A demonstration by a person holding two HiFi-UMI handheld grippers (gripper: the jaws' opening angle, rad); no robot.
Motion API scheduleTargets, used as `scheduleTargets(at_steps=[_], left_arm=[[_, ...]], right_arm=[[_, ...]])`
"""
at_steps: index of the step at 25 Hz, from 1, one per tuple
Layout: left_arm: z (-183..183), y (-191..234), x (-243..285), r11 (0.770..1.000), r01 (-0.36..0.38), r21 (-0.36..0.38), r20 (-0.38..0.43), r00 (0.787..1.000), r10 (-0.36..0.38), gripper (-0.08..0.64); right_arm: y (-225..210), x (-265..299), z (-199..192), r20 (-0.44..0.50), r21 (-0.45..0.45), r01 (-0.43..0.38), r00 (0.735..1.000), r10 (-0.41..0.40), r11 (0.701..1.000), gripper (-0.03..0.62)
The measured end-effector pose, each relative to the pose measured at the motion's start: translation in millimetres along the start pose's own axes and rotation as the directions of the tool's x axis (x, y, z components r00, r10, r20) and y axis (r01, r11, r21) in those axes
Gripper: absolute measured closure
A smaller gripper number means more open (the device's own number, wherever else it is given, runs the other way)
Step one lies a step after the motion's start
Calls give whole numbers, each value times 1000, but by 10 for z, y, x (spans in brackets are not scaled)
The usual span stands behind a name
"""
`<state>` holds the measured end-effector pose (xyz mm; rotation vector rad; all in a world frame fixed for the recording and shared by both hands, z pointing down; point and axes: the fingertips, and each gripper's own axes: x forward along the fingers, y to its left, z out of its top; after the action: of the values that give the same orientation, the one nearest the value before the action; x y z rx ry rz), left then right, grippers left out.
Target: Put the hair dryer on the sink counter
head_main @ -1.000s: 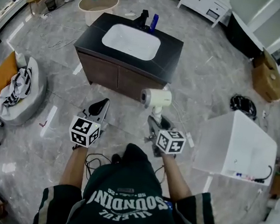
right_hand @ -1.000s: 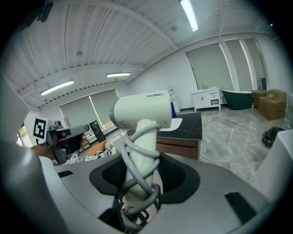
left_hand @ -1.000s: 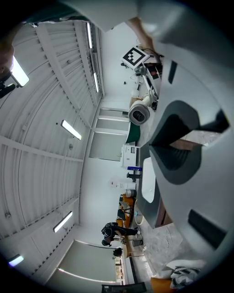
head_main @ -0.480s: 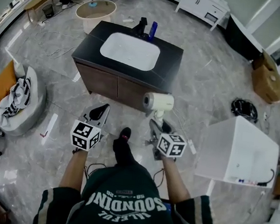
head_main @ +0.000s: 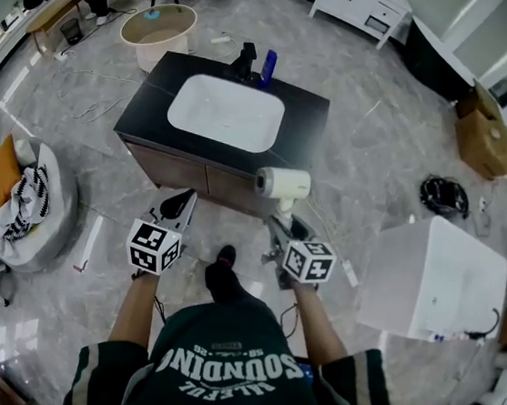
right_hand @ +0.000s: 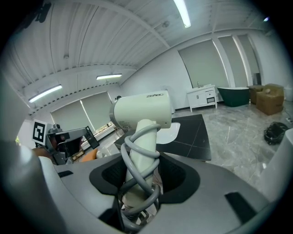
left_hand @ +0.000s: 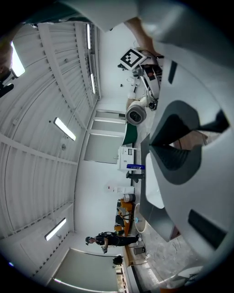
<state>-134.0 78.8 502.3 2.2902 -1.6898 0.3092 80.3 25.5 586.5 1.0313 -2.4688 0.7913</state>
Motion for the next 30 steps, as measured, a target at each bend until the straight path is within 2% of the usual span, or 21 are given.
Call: scheduleTargets(at_steps=[12,21,30], left_arm=[[465,676,1148,998,50,26,-19,999,-50,558],[674,752,1609,995,94,37,-15,995,-94,558],[866,608,2147,974,212,74,-19,977,-211,558]], right_arm=[[-496,893,736,-7,28,37,999,-37,999,400],[-745,1010,997,13,50,83,996,-83,995,400],[-1030,940,1121,56,113,160,984,-167,981,400]])
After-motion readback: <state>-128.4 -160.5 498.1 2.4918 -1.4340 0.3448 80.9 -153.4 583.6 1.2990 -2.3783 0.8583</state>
